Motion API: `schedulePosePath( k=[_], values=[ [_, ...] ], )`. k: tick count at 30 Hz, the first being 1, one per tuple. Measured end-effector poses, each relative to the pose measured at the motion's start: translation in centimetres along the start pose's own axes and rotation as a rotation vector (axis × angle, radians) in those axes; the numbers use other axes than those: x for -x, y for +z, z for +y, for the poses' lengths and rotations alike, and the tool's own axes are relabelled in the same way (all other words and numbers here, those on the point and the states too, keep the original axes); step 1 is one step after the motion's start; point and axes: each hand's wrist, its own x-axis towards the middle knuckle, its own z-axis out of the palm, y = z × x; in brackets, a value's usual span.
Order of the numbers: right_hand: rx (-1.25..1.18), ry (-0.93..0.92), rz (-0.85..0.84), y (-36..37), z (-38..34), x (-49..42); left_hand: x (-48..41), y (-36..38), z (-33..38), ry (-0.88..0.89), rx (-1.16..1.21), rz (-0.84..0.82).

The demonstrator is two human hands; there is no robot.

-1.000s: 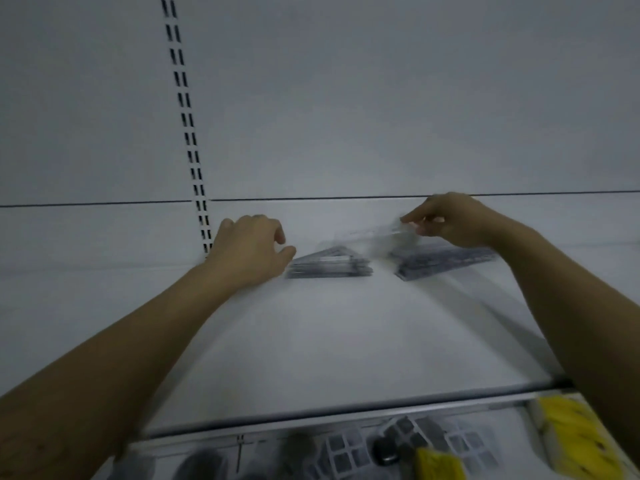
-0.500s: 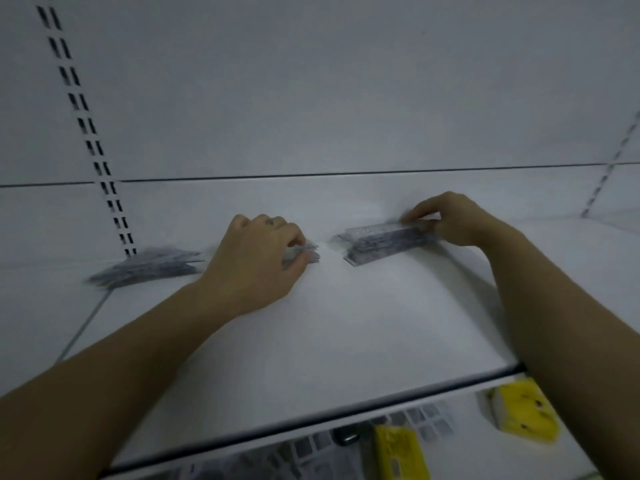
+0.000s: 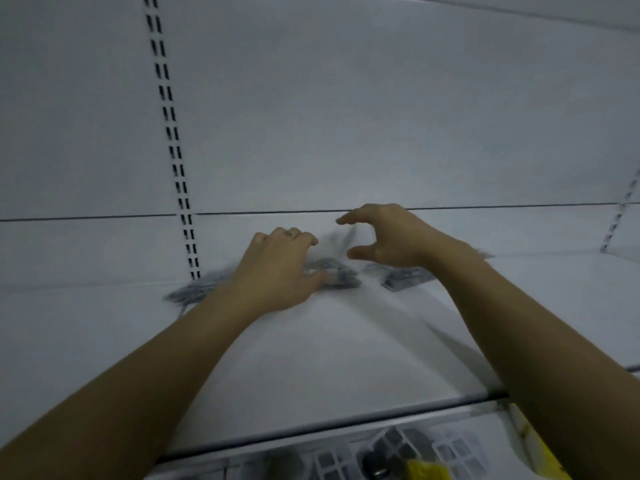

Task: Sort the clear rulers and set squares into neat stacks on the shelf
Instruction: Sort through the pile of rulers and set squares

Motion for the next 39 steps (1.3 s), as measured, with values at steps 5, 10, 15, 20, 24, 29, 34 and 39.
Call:
schedulePosePath(
  k=[5, 10, 15, 20, 24, 29, 34, 39],
  values=[
    [-0.015, -0.104, -0.02, 0.6, -8.1, -3.1, 3.7, -4.0, -6.3, -0.097, -0.03, 0.022],
    [-0.03, -0.224, -0.053, 2.5, -17.3, -6.7, 9.6, -7.9, -14.0, -0.257, -0.065, 0.002],
    [-0.079, -0.337, -0.143, 5.5, -26.8, -8.9, 17.1, -10.8, -21.2, -0.417, -0.144, -0.058],
    [-0.051, -0.428, -0.309, 8.4, -36.0, -10.4, 24.6, -13.8, -28.0, -0.596, -0.199, -0.087],
    [0.028, -0.442, -0.442, 10.1, -42.4, -11.1, 29.7, -15.8, -33.1, -0.725, -0.22, -0.117],
    [0.257, -0.374, -0.56, 12.2, -47.3, -12.6, 32.8, -15.5, -36.7, -0.86, -0.182, -0.208],
    [0.014, -0.402, -0.485, 13.9, -47.1, -13.2, 32.9, -14.0, -38.0, -0.857, -0.143, -0.102],
    [-0.031, -0.236, -0.391, 15.9, -44.8, -13.0, 33.3, -13.4, -38.6, -0.755, -0.062, 0.048]
  ],
)
